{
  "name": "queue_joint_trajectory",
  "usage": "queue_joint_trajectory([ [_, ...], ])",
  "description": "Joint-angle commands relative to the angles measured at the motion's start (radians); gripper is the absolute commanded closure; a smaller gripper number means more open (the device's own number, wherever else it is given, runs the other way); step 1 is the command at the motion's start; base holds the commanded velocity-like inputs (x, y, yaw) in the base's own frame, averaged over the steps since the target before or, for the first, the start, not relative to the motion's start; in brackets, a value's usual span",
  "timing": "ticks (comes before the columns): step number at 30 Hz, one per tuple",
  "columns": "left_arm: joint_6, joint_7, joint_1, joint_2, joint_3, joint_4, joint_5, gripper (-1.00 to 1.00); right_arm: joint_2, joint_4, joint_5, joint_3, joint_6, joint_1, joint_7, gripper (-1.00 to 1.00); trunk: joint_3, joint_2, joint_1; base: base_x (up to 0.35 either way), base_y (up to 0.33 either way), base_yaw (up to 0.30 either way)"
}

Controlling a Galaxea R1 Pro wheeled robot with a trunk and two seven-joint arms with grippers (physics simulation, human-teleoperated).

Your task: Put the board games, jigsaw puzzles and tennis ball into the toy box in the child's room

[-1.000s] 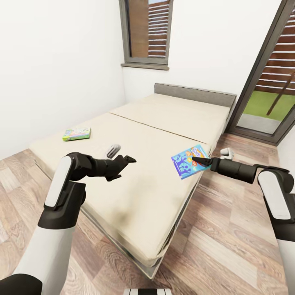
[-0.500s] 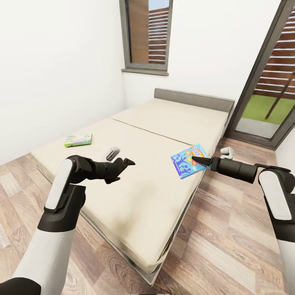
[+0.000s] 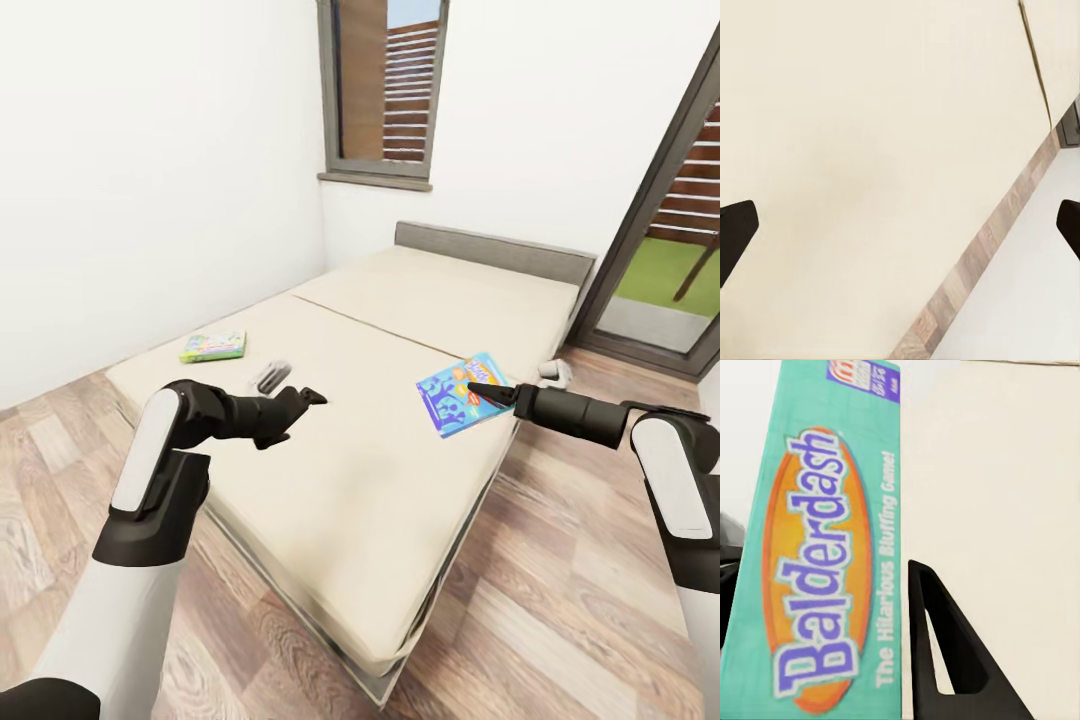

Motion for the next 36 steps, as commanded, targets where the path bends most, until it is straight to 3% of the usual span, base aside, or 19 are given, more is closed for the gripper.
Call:
queue_joint_trajectory([
  [1, 0.007, 0.010, -0.001, -0.001, 0.001, 0.000, 0.003, -1.00, 0.000, 0.000, 0.008, -0.001, 0.004, 0.000, 0.010, 1.00, 0.002, 0.007, -0.004, 0.000, 0.000, 0.278],
  [10, 0.005, 0.009, 0.000, -0.001, 0.000, 0.002, -0.013, -1.00, 0.000, -0.001, 0.009, -0.001, 0.004, 0.000, 0.010, 1.00, 0.031, 0.070, -0.039, 0.000, 0.000, 0.290],
  [22, 0.043, -0.028, 0.025, -0.001, -0.002, 0.000, -0.012, -1.00, 0.000, -0.001, 0.009, -0.001, 0.004, 0.000, 0.010, 1.00, 0.031, 0.070, -0.039, -0.033, 0.022, 0.296],
  [36, 0.048, -0.035, 0.039, 0.000, 0.001, 0.000, -0.013, -1.00, 0.000, -0.001, 0.009, -0.001, 0.004, 0.003, 0.010, 1.00, 0.031, 0.070, -0.039, -0.027, 0.316, 0.236],
])
